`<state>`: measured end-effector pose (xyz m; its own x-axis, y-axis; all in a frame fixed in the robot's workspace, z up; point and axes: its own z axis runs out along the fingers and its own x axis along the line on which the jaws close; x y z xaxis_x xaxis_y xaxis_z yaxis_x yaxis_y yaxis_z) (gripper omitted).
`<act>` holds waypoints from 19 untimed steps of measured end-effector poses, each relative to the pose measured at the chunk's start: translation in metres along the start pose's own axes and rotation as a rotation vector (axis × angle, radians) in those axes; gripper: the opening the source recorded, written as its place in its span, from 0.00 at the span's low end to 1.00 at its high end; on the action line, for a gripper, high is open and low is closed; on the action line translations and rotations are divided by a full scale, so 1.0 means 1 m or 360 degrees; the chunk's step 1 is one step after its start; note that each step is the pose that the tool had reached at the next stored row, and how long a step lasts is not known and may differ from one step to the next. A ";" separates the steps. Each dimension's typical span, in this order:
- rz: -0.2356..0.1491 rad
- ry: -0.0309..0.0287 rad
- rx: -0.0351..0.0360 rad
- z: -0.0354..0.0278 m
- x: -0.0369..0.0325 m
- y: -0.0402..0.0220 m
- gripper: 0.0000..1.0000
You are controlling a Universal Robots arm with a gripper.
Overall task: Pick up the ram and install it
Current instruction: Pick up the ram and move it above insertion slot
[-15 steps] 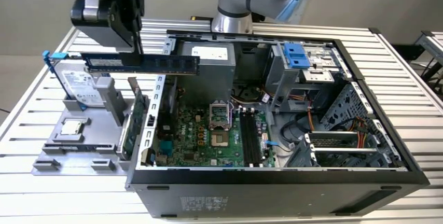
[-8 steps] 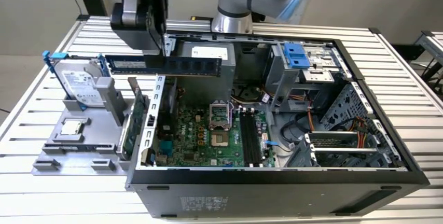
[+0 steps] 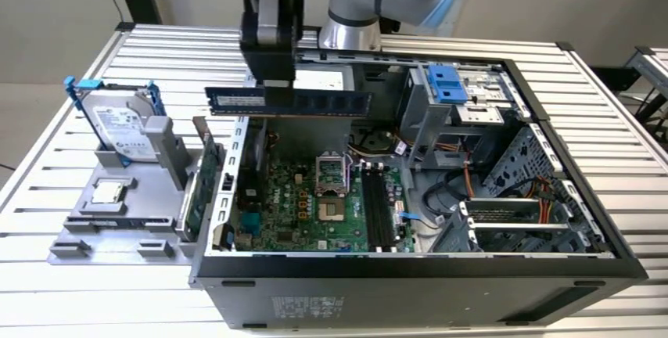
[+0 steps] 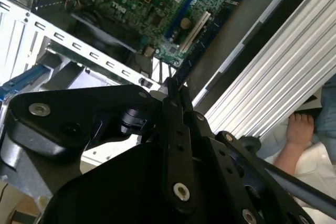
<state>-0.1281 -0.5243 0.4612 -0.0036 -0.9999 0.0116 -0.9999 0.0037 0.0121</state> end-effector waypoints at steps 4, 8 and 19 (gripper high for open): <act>0.0000 -0.00003 0.0000 0.0016 -0.0001 -0.0182 0.00; 0.0000 -0.00002 0.0000 0.0030 -0.0003 -0.0365 0.00; 0.0000 -0.00002 0.0000 0.0077 -0.0007 -0.0869 0.00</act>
<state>-0.0414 -0.5240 0.4524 -0.0036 -0.9999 0.0115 -0.9999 0.0038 0.0120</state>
